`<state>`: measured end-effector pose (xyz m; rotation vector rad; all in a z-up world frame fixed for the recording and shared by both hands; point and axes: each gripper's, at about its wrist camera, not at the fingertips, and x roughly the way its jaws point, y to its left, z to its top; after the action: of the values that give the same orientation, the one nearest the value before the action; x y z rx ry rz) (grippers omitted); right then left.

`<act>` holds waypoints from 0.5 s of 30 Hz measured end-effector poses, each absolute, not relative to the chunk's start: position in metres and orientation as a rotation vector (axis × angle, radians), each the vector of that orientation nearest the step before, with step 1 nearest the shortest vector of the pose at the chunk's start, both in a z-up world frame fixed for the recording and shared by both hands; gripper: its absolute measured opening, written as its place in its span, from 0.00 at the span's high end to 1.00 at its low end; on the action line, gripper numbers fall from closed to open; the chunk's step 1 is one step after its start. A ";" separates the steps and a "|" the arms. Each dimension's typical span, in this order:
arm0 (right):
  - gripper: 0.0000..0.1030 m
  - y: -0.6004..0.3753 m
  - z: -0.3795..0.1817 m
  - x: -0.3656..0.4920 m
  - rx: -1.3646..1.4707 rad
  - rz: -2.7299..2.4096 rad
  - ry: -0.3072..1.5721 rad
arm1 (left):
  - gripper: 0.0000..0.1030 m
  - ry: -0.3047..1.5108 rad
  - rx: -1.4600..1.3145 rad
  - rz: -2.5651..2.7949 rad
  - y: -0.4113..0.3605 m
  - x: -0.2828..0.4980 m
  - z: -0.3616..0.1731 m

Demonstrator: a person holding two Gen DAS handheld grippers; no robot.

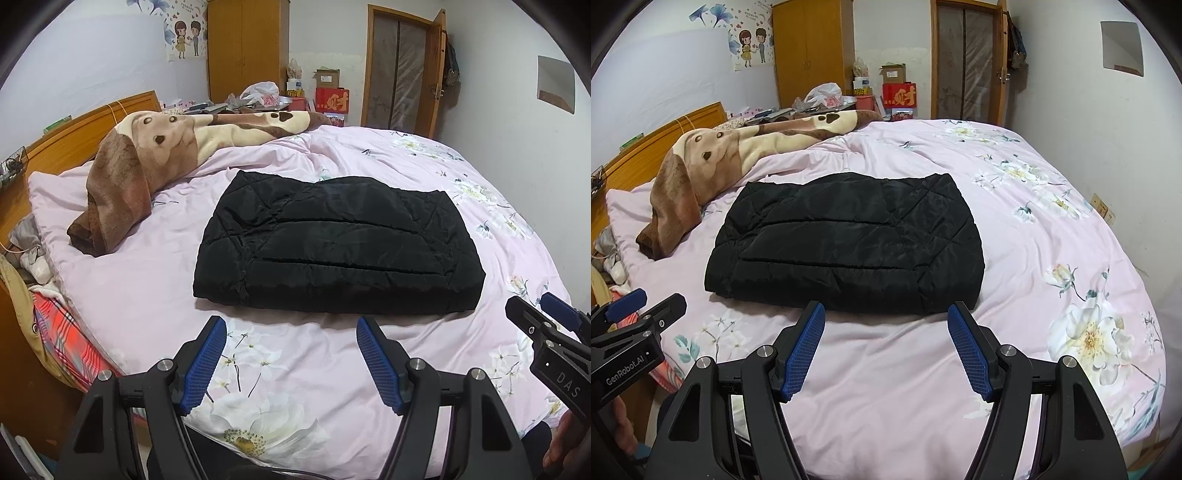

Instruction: Fold large clothes

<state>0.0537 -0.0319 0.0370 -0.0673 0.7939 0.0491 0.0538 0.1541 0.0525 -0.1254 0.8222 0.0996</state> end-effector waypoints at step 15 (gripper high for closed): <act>0.33 -0.031 0.037 0.051 -0.066 0.051 0.793 | 0.29 0.815 -0.123 0.101 0.152 0.053 0.053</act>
<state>0.0514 -0.0312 0.0370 -0.0655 0.7925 0.0507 0.0535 0.1522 0.0527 -0.1226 0.8154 0.1008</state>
